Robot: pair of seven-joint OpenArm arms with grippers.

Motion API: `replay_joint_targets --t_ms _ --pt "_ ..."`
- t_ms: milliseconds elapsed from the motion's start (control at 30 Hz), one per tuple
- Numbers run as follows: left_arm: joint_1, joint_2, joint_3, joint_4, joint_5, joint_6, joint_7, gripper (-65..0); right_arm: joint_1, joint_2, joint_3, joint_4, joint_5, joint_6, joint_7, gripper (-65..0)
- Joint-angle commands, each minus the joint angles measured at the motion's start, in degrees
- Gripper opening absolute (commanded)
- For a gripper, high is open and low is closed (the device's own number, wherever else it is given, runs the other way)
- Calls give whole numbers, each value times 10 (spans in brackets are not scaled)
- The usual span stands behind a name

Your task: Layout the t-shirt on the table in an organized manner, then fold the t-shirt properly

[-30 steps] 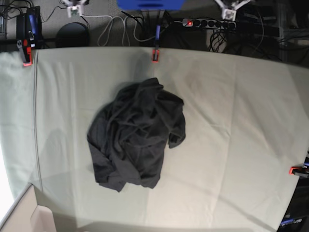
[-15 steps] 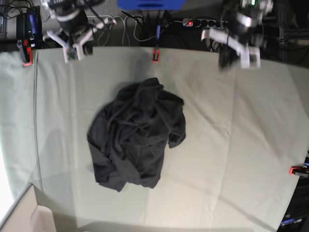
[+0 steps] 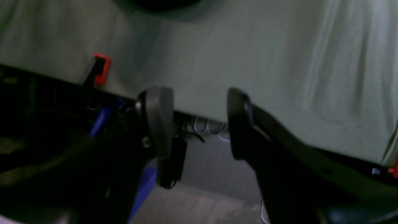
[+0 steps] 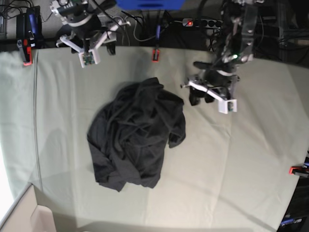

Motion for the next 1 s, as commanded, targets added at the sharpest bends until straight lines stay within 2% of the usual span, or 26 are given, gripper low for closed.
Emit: replay_joint_targets --t_ms 0,233,333,467,533,567,633,700,767,833,967 --pt "-19 4 3 -6 -1 -1 -12 -360 -8 5 1 8 0 2 8 -363" --pt "-82 3 88 -76 -1 -1 -16 -361 -11 5 2 7 0 2 -2 -363" --pt "-92 7 95 -82 -1 -1 -16 -361 -7 4 1 7 0 2 -28 -363" --pt "-96 7 94 -99 -2 -1 -16 -367 -6 3 1 7 0 2 -31 -363" --pt "-105 7 95 -116 -3 -1 -16 -429 -6 3 1 7 0 2 -31 -363" --pt "-105 7 95 -125 -3 -1 -16 -487 -6 3 1 7 0 2 -31 -363" --pt "-106 6 91 -137 -3 -1 -16 -650 -5 3 1 7 0 2 -31 -363" --pt "-105 1 90 -134 -3 0 -16 -626 -5 3 1 7 0 2 -31 -363" --pt "-98 -14 75 -107 -4 0 -16 -650 -5 2 1 7 0 2 -31 -363" --pt "-71 -29 41 -58 -5 1 -16 -643 -5 2 1 7 0 2 -30 -363" --pt "-13 -36 -81 62 -4 -1 -12 -646 -5 2 1 7 0 2 -26 -363"
